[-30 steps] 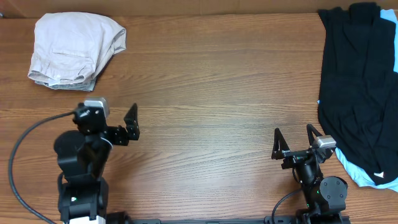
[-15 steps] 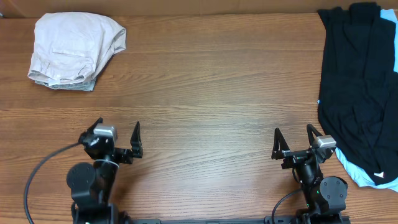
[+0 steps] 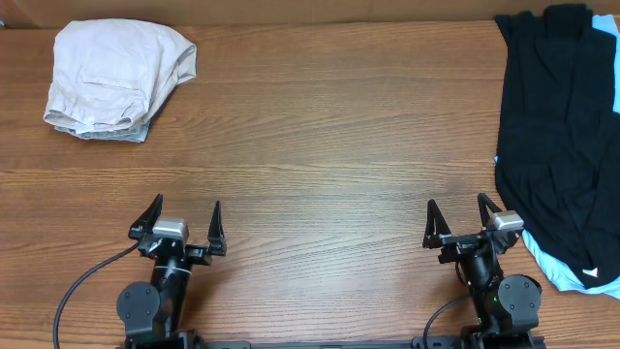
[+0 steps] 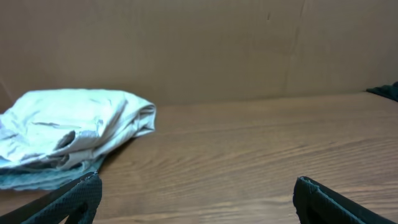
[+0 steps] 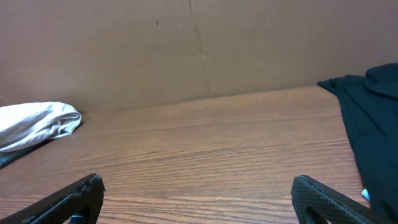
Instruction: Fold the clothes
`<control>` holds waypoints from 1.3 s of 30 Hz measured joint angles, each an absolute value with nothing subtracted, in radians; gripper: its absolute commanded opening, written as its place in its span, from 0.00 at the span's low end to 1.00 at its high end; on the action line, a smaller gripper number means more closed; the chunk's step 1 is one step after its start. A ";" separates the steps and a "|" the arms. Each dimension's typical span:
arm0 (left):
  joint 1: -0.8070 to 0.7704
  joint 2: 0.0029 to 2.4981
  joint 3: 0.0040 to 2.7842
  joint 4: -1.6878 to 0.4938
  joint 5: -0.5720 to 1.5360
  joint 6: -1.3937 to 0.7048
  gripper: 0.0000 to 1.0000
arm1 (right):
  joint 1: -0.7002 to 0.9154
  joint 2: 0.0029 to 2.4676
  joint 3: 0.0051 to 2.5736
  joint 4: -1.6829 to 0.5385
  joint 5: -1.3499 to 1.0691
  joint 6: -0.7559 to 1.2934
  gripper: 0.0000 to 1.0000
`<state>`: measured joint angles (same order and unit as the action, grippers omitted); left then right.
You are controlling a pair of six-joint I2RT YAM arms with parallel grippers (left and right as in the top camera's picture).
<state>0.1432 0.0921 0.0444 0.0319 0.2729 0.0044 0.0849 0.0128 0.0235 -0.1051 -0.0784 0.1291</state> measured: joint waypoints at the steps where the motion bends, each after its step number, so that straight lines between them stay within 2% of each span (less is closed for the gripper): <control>1: 0.143 0.081 0.039 0.035 0.273 0.004 1.00 | 0.085 0.013 0.023 -0.105 -0.078 0.130 1.00; 15: 0.039 0.015 0.010 -0.064 0.155 0.007 1.00 | 0.085 0.013 0.023 -0.105 -0.078 0.130 1.00; 39: 0.039 0.015 0.010 -0.065 0.122 0.008 1.00 | 0.085 0.013 0.023 -0.105 -0.078 0.130 1.00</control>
